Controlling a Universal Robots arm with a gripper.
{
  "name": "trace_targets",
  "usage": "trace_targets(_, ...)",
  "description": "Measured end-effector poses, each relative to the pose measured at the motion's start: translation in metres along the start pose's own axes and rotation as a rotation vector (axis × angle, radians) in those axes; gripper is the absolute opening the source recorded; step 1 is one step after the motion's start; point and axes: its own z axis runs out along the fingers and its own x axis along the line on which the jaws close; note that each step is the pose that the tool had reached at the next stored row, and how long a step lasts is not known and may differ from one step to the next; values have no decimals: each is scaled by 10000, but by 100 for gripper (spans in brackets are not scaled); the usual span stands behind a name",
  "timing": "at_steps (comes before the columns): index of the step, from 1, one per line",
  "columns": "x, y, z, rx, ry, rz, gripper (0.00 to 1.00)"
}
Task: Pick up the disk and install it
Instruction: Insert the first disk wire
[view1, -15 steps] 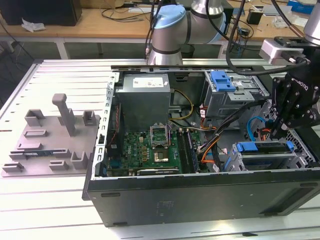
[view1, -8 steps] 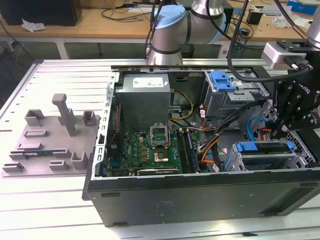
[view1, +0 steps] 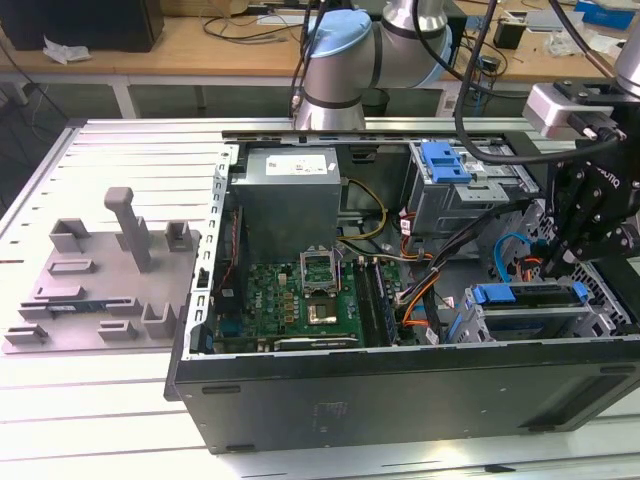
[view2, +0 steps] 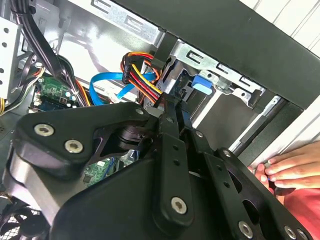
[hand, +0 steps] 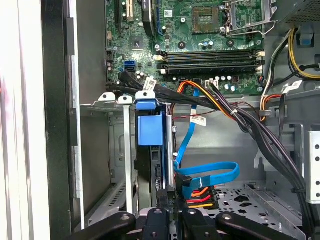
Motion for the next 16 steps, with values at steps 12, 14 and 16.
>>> trace_targets(12,121,10,-23,-5,-136,-1,16)
trace_targets(14,122,12,-22,-6,-139,-1,16)
trace_targets(16,122,14,-23,-5,-138,-1,16)
